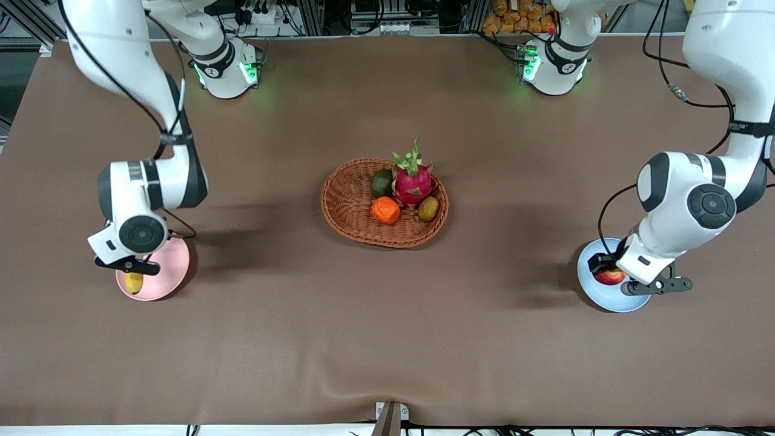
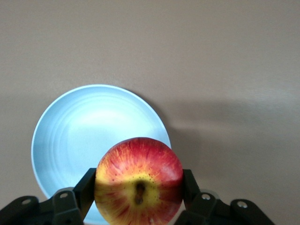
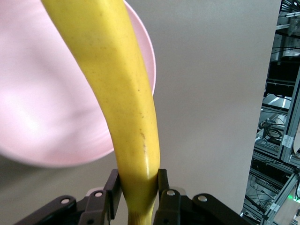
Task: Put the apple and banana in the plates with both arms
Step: 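Lower the banana onto the pink plate while the left gripper lowers the apple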
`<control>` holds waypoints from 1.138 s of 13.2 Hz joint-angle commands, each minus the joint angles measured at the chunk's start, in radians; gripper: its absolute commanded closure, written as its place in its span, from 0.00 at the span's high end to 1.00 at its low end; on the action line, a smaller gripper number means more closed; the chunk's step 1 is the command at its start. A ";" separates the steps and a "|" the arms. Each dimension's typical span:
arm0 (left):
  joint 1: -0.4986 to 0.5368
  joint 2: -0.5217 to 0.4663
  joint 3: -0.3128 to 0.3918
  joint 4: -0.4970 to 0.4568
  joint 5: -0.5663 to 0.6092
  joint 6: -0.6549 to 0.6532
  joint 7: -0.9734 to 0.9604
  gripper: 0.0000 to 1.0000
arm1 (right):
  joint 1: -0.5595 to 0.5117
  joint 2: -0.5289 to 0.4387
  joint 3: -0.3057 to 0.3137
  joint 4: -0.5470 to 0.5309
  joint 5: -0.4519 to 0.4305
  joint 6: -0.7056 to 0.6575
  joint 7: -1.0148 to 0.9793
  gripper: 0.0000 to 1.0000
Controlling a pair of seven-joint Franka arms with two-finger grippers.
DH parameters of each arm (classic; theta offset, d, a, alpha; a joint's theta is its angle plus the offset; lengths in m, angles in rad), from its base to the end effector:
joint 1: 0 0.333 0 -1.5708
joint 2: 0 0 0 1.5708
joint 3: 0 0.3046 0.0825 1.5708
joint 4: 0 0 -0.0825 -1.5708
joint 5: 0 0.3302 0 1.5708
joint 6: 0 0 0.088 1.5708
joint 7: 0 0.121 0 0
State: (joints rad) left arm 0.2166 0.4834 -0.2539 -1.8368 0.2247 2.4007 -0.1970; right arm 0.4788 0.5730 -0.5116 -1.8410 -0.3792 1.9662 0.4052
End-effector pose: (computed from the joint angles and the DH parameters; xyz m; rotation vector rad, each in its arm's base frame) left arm 0.6108 -0.0064 0.2945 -3.1049 -0.0542 -0.1650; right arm 0.5548 -0.0308 0.2532 2.4494 -0.2453 -0.3516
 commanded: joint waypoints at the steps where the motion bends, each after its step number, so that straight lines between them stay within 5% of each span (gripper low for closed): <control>1: 0.047 0.087 -0.010 0.011 0.056 0.106 0.054 0.00 | -0.014 0.062 0.010 0.036 -0.029 0.031 0.007 0.07; 2: 0.064 0.113 -0.010 0.017 0.092 0.113 0.070 0.00 | -0.017 0.073 0.010 0.034 -0.027 0.048 0.006 0.15; 3: 0.079 0.122 -0.010 0.024 0.128 0.114 0.073 0.00 | -0.016 0.083 0.012 0.034 -0.027 0.054 0.006 0.39; 4: 0.084 0.127 -0.010 0.024 0.134 0.114 0.076 0.14 | -0.016 0.088 0.012 0.034 -0.029 0.057 0.006 0.96; 5: 0.086 0.126 -0.011 0.025 0.134 0.112 0.076 0.83 | -0.016 0.087 0.012 0.036 -0.026 0.063 0.006 1.00; 6: 0.087 0.117 -0.011 0.025 0.134 0.110 0.074 1.00 | -0.011 0.084 0.012 0.037 -0.024 0.062 0.006 1.00; 10: 0.084 -0.036 -0.072 0.030 0.120 -0.051 0.071 1.00 | -0.003 0.051 0.012 0.057 -0.015 0.051 0.000 1.00; 13: 0.086 -0.167 -0.151 0.175 0.070 -0.382 0.071 1.00 | -0.006 -0.028 0.015 0.055 -0.010 0.013 -0.090 1.00; 15: 0.084 -0.227 -0.166 0.299 -0.065 -0.585 0.062 1.00 | -0.009 -0.108 0.013 0.055 0.066 -0.032 -0.167 1.00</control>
State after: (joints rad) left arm 0.2943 0.3078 -0.4112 -1.6215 0.2449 1.9611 -0.1334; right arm 0.4757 0.5704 -0.5043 -1.7621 -0.3649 1.9775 0.3139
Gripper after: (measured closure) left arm 0.000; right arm 0.000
